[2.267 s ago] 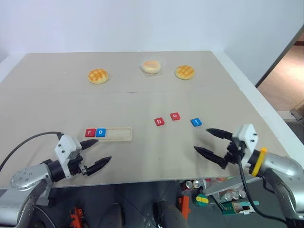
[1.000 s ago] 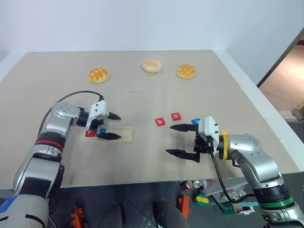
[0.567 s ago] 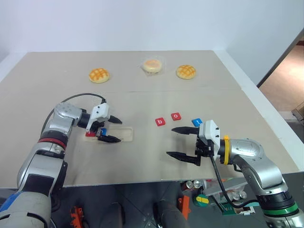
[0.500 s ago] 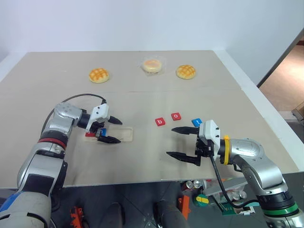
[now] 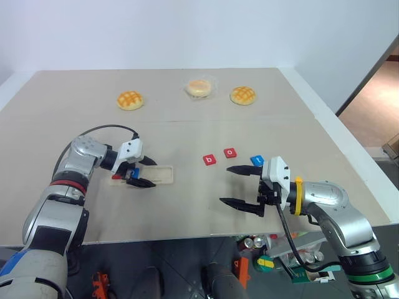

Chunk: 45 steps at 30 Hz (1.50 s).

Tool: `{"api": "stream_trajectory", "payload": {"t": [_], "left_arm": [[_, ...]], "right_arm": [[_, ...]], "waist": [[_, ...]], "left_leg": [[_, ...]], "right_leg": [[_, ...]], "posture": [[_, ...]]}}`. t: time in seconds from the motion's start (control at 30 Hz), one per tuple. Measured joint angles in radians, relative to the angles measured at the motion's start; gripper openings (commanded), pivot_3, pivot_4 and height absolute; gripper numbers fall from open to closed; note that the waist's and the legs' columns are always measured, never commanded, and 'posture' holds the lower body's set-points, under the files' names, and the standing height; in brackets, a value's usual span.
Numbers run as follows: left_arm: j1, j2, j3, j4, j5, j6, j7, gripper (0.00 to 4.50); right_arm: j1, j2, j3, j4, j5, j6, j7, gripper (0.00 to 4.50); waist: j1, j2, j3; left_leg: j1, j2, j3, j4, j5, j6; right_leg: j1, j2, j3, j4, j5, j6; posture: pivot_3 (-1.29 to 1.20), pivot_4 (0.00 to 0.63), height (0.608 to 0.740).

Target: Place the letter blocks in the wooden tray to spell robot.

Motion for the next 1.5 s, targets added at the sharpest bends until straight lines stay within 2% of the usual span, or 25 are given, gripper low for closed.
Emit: {"api": "stream_trajectory", "payload": {"t": [0.4, 0.57, 0.97, 1.33, 1.5], "left_arm": [[0.005, 0.001, 0.01, -0.018, 0.009, 0.005, -0.018, 3.2], [0.049, -0.056, -0.011, -0.186, 0.012, 0.073, -0.009, 3.2], [0.194, -0.136, -0.101, -0.745, 0.029, 0.55, 0.177, 3.2], [0.208, -0.209, -0.169, -0.962, 0.021, 0.856, 0.306, 3.2], [0.229, -0.215, -0.204, -0.987, 0.019, 0.879, 0.339, 3.2]], "right_arm": [[0.001, -0.002, -0.017, 0.0, 0.0, 0.002, 0.0, 4.5], [-0.024, 0.002, -0.016, 0.016, -0.003, 0.0, 0.001, 4.5], [-0.052, 0.024, -0.015, 0.064, -0.025, -0.02, 0.002, 4.5], [-0.087, 0.049, 0.005, 0.113, -0.049, -0.049, 0.005, 4.5], [-0.087, 0.05, 0.006, 0.124, -0.053, -0.063, 0.012, 4.5]], "waist": [[-0.001, 0.0, 0.0], [0.004, 0.0, 0.0], [0.001, 0.0, 0.0], [0.0, 0.0, 0.0], [0.0, 0.0, 0.0]], "left_leg": [[0.0, 0.0, 0.0, 0.0, 0.0, 0.0], [-0.002, -0.001, 0.0, 0.001, 0.0, 0.0], [-0.002, -0.001, -0.002, 0.0, 0.0, 0.0], [-0.002, -0.001, -0.003, 0.0, 0.0, 0.0], [-0.002, -0.001, -0.003, 0.0, 0.0, 0.0]], "right_leg": [[0.0, 0.0, 0.0, 0.0, 0.0, 0.0], [0.0, -0.001, 0.0, -0.001, 0.0, 0.001], [0.0, -0.001, 0.0, -0.001, -0.001, 0.002], [0.0, 0.0, 0.0, -0.001, -0.001, 0.001], [0.001, 0.0, 0.0, -0.001, -0.001, 0.001]], "posture": [[0.0, 0.15, 0.739], [0.0, 0.15, 0.739], [0.0, 0.15, 0.739], [0.0, 0.15, 0.739], [0.0, 0.15, 0.739]]}}
